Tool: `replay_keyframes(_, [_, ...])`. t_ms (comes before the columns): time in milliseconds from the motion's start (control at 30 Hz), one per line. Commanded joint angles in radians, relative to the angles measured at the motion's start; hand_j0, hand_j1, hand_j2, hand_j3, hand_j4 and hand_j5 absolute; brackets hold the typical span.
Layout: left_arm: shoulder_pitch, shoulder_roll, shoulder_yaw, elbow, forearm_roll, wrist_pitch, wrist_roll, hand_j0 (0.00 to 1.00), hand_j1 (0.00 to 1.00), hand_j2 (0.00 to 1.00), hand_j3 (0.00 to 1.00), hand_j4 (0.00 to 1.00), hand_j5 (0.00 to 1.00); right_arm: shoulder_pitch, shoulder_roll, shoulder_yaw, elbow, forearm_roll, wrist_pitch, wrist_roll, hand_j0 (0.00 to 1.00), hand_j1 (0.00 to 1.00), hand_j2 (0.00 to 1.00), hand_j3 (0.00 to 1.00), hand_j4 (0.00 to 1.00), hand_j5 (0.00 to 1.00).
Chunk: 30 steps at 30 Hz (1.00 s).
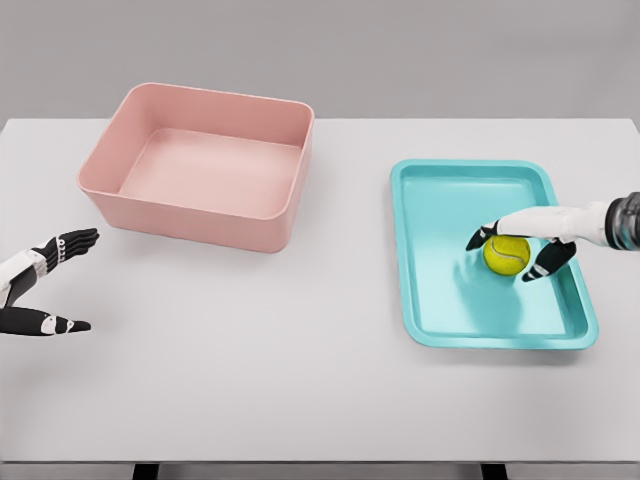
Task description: Put the tennis from the blue tray into the pink basket with both arms
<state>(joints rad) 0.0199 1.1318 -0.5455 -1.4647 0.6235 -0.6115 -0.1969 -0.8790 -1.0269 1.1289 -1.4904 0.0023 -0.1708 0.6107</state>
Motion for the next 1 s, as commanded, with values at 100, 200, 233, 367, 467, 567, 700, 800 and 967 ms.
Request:
replay_keyframes(100, [0.0,0.002,0.001,-0.002,0.002,0.001,-0.001,1.0,1.0,1.0,1.0,1.0,1.0,-0.002,0.001,-0.001,-0.002,-0.002,-0.001,0.0,0.64,0.64,0.64,0.64,0.64,0.64])
replay_keyframes(200, [0.0,0.002,0.001,-0.002,0.002,0.001,0.001,1.0,1.0,1.0,1.0,1.0,1.0,-0.003,0.001,-0.001,-0.002,-0.002,0.001,0.0,0.54,0.54,0.54,0.54,0.54,0.54])
replay_keyframes(233, [0.0,0.002,0.001,-0.002,0.002,0.001,0.001,1.0,1.0,1.0,1.0,1.0,1.0,-0.003,0.001,-0.001,-0.002,-0.002,0.001,0.0,0.51,0.51,0.51,0.51,0.51,0.51])
replay_keyframes(367, [0.0,0.002,0.001,-0.002,0.002,0.001,-0.001,1.0,1.0,1.0,1.0,1.0,1.0,-0.012,0.001,-0.005,-0.004,-0.007,0.001,0.0,0.43,0.43,0.43,0.43,0.43,0.43])
replay_keyframes(467, [0.0,0.002,0.001,-0.002,0.002,0.001,-0.001,1.0,1.0,1.0,1.0,1.0,1.0,-0.031,0.001,-0.015,-0.01,-0.015,0.001,0.0,0.39,0.39,0.39,0.39,0.39,0.39])
replay_keyframes(567, [0.0,0.002,0.001,-0.002,0.002,0.001,0.001,1.0,1.0,1.0,1.0,1.0,1.0,-0.043,0.001,-0.046,-0.048,-0.016,-0.001,0.0,0.39,0.39,0.39,0.39,0.39,0.39])
replay_keyframes(700, [0.0,0.0,0.001,-0.003,0.002,0.001,-0.001,1.0,1.0,1.0,1.0,1.0,1.0,-0.043,0.005,-0.083,-0.113,-0.016,-0.003,0.0,0.39,0.39,0.39,0.39,0.39,0.39])
replay_keyframes(800, [0.0,0.0,0.001,-0.006,0.002,0.001,0.001,1.0,1.0,1.0,1.0,1.0,1.0,-0.043,0.068,-0.101,-0.131,-0.016,-0.039,0.0,0.39,0.39,0.39,0.39,0.39,0.39])
replay_keyframes(967, [0.0,-0.001,0.001,-0.008,0.002,0.001,0.001,1.0,1.0,1.0,1.0,1.0,1.0,-0.038,0.182,-0.104,-0.212,-0.018,-0.067,0.0,0.39,0.39,0.39,0.39,0.39,0.39])
